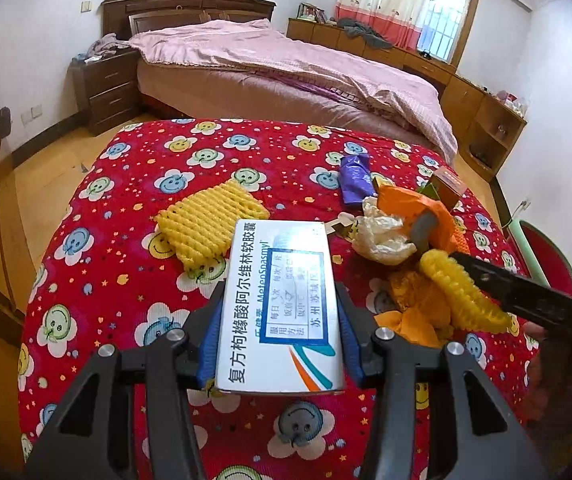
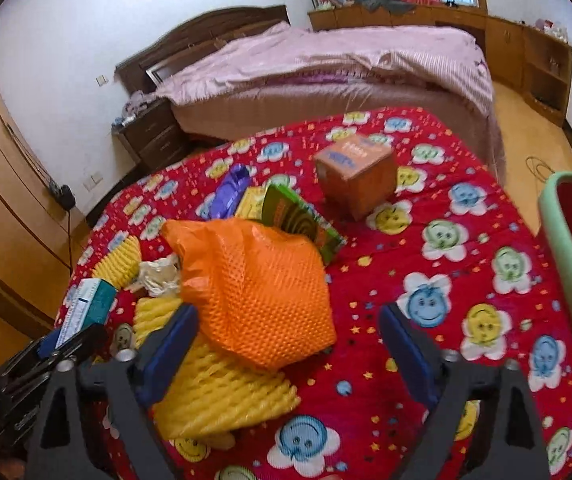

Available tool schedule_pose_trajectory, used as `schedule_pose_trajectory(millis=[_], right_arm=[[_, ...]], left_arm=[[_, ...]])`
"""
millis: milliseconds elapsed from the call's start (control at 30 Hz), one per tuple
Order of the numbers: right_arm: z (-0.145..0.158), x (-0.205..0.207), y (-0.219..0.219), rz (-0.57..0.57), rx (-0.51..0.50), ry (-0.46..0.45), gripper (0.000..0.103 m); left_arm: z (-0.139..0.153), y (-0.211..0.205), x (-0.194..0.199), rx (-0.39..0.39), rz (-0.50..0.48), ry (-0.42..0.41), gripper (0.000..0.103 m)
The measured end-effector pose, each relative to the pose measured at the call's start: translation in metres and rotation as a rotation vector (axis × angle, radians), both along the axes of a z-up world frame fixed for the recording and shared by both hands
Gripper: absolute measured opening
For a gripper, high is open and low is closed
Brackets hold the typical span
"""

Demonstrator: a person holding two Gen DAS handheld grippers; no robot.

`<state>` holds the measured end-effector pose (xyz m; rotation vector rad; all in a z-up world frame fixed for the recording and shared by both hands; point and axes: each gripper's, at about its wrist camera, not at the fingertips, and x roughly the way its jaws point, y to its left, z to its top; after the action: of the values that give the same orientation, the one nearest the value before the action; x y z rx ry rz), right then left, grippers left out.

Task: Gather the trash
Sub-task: 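Close the right tool on the orange mesh bag and lift it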

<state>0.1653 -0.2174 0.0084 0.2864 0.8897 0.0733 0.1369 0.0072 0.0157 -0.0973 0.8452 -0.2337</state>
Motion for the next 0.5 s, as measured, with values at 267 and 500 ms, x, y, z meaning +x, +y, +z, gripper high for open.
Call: schedule_pose_trajectory(millis=[267,500], right_arm=[[-0.006,0.001,-0.004,0.005,0.075,-0.005,0.037],[0.013,-0.015,-0.009,0.001,0.072,-0.076,0.016]], left_arm=[[0.005,-0.006,-0.004,-0.009,-0.004,-0.016,0.050],[0.020,-0.013,-0.015,-0.026,-0.012,-0.042,0.050]])
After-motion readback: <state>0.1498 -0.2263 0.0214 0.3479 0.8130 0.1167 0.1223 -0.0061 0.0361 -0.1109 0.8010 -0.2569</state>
